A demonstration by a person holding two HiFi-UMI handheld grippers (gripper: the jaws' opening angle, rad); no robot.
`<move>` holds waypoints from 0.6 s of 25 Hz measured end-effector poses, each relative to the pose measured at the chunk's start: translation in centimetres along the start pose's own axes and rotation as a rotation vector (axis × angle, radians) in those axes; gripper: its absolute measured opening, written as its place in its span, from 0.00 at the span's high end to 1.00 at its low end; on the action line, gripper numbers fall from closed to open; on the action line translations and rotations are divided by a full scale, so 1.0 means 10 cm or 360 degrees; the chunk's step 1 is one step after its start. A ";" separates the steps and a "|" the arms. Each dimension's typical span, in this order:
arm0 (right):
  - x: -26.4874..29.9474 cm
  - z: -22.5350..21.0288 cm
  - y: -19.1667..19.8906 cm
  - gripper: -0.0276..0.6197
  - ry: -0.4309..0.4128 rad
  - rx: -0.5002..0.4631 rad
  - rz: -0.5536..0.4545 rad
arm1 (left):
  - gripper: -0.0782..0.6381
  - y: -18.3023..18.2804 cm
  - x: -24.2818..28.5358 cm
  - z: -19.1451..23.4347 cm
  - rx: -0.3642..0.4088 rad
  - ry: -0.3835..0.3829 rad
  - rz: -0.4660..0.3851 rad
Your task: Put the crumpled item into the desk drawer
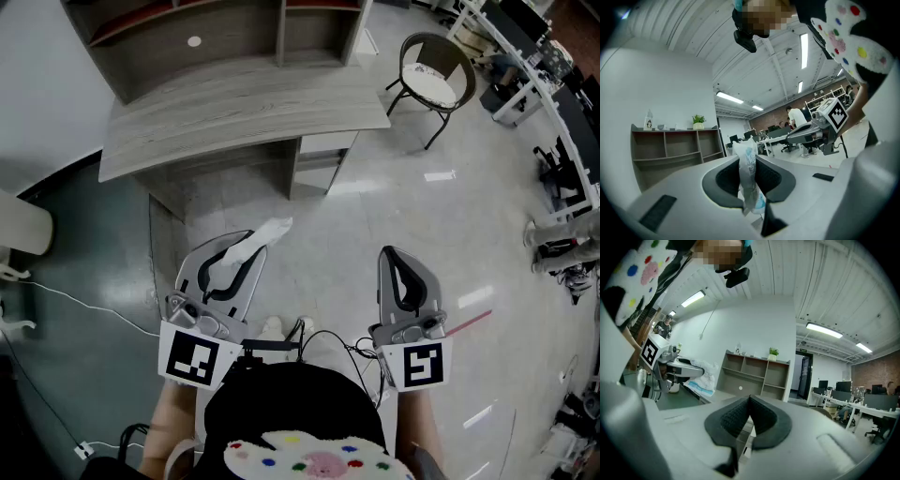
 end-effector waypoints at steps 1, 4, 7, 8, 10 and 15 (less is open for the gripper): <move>0.01 0.01 -0.03 0.94 0.0003 0.0021 -0.0021 | 0.81 0.00 -0.01 0.00 -0.0001 0.0000 -0.0002; 0.01 0.05 -0.10 0.94 -0.0007 0.0031 -0.0075 | 0.81 0.02 -0.03 0.01 0.0000 0.0004 -0.0001; -0.02 0.06 -0.06 0.94 0.0000 0.0001 -0.0041 | 0.81 0.02 -0.05 0.02 -0.0014 0.0007 -0.0005; -0.02 0.07 -0.06 0.94 0.0003 0.0002 -0.0033 | 0.81 0.02 -0.06 0.02 -0.0014 0.0009 -0.0008; -0.03 0.09 -0.08 0.94 0.0007 0.0006 -0.0049 | 0.81 0.02 -0.07 0.02 -0.0012 0.0016 -0.0013; -0.08 0.13 -0.06 0.94 0.0044 0.0021 -0.0019 | 0.81 0.04 -0.12 0.01 -0.0012 0.0039 -0.0025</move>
Point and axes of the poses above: the fingertips, and each gripper's own axes: x forward along the fingers, z to its left, y out of its underside, the point moved 1 cm from there along -x, backward along the fingers, and after that the axes turned 10 degrees about z, right-handed, at the moved point
